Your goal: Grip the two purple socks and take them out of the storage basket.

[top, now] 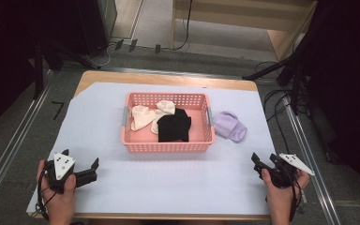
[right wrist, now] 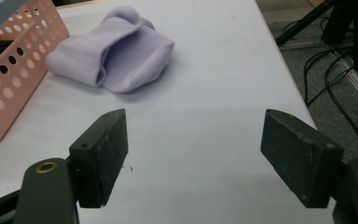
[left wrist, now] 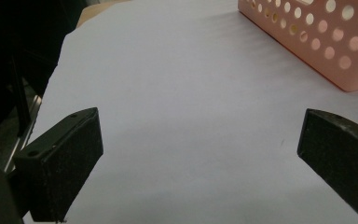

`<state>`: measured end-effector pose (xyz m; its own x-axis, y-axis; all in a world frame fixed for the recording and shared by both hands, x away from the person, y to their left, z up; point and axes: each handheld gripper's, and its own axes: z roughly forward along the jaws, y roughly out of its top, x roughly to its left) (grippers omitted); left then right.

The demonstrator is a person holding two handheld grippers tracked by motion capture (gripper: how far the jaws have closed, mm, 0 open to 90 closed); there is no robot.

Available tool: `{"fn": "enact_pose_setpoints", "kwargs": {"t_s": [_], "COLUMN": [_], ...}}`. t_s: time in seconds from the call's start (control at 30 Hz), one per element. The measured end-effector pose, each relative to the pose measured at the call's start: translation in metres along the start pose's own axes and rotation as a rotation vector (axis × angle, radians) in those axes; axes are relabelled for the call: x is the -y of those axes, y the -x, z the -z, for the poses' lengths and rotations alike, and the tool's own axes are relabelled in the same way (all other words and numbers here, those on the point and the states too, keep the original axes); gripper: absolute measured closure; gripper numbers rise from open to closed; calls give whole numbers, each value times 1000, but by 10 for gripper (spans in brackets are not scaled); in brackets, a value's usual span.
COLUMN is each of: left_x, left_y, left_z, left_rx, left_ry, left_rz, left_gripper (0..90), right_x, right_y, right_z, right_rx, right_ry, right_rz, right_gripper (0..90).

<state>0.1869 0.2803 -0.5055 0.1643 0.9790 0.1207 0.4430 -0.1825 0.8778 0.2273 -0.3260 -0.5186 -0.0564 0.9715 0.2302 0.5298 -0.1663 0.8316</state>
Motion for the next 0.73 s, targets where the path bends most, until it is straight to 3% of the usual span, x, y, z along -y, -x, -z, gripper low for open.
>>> {"fn": "enact_pose_setpoints", "kwargs": {"t_s": [0.27, 0.43, 0.67, 0.73], "left_x": [0, 0, 0, 0], "left_y": [0, 0, 0, 0], "left_z": [0, 0, 0, 0], "left_rx": [1, -1, -1, -4], "left_ry": [0, -4, -8, -6], "left_rz": [-1, 0, 3, 2], "left_gripper": [10, 10, 9, 10], "right_x": [15, 19, 21, 21], "right_y": [13, 19, 15, 14], "right_z": [18, 20, 21, 20], "right_rx": [34, 41, 53, 65], "right_ry": [5, 23, 37, 32], "right_rz": [4, -46, -6, 3], "right_gripper": [238, 244, 252, 293]}}
